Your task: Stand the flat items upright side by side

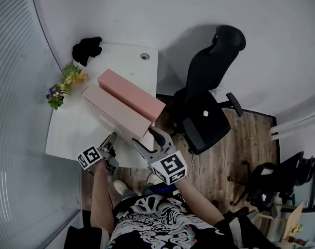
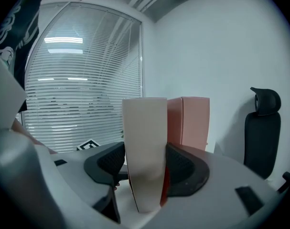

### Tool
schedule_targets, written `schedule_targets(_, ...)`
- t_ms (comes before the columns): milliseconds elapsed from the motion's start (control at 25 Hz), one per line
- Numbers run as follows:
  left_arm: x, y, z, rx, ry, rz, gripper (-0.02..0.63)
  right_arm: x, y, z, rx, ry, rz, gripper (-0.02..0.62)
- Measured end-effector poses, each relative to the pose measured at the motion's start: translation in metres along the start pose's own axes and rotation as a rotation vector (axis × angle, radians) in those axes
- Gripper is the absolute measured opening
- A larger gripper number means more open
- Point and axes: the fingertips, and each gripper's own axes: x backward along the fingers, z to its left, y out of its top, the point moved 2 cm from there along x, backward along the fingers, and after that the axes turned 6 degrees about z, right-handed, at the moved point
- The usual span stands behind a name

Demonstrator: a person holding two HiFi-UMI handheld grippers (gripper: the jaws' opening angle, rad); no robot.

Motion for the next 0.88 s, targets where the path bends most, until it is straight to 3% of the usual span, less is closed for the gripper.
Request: schedule_targets(880, -0.013, -0.001, -0.003, -0.014, 0.001, 0.033, 0.161, 0.006, -0.004, -0.010, 0.024, -0.053, 0.007, 0.261)
